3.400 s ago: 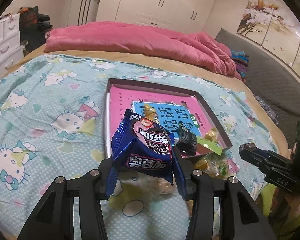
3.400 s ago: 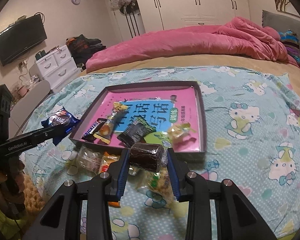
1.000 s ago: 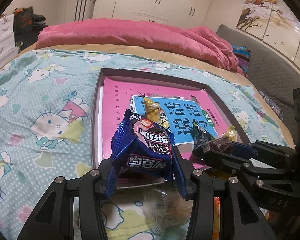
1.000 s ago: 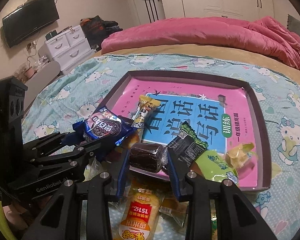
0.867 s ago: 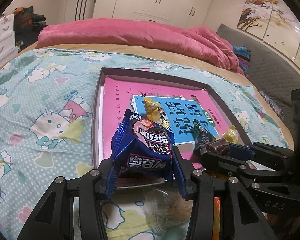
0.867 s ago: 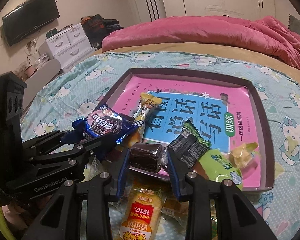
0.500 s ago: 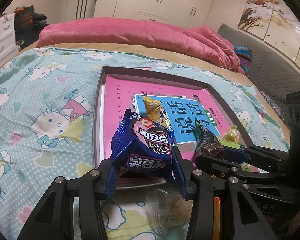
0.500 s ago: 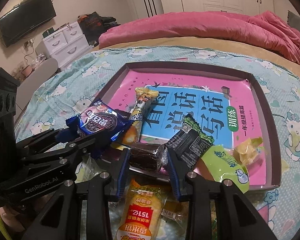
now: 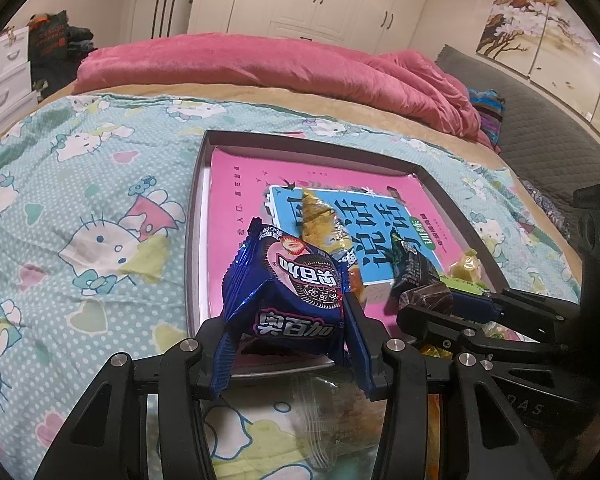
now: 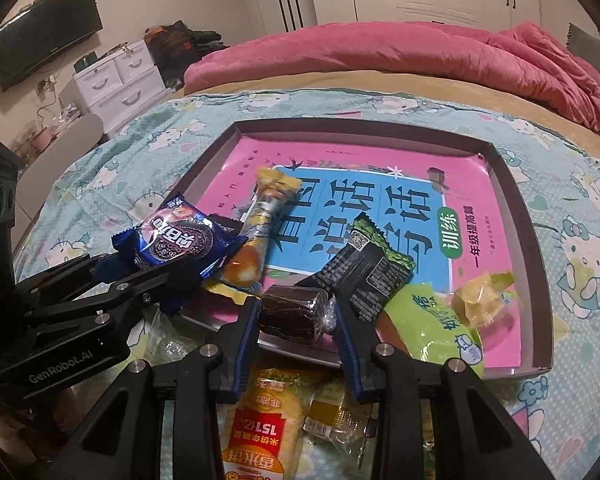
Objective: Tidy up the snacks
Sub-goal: 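Lower the blue cookie pack into the tray with the left gripper while the right releases the brown snack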
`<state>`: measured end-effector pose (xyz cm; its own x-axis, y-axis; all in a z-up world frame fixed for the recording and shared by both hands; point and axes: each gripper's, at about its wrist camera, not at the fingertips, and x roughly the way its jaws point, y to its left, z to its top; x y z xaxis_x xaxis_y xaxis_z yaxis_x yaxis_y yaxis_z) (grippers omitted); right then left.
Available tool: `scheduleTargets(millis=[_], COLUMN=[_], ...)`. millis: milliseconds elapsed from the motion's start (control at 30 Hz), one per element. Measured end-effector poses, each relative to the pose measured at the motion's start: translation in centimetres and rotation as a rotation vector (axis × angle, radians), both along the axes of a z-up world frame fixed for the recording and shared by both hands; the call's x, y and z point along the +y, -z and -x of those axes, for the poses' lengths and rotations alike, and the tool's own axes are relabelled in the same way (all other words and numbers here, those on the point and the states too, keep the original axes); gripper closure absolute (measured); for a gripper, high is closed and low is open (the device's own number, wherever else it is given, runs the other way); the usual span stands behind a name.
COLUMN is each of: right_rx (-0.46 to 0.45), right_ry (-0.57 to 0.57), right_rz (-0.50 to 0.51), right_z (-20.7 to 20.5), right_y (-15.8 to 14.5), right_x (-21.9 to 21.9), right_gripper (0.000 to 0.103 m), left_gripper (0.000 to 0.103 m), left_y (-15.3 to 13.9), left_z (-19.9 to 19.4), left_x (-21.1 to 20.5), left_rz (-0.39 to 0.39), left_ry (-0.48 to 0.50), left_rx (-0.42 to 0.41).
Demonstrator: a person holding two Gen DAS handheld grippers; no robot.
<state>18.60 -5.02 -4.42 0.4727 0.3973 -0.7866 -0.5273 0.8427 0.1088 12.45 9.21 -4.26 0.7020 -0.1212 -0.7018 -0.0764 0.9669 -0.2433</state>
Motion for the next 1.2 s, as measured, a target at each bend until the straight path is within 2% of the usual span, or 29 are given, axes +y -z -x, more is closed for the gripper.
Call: scheduleTargets(millis=[600, 1200], right_rx=[0.030, 0.018], right_ry=[0.011, 0.021], right_rz=[-0.022, -0.030], right_z=[0.1, 0.6], right_y=[-0.2, -1.2], right_x=[-0.4, -0.9], right_gripper=[0.064, 0.063], left_gripper=[0.053, 0.050], left_y=[0.0, 0.0], left_z=[0.0, -0.1], left_x=[-0.7, -0.8], left_rz=[-0.014, -0.010], left_ry=[0.032, 0.036], left_rx=[-0.008, -0.009])
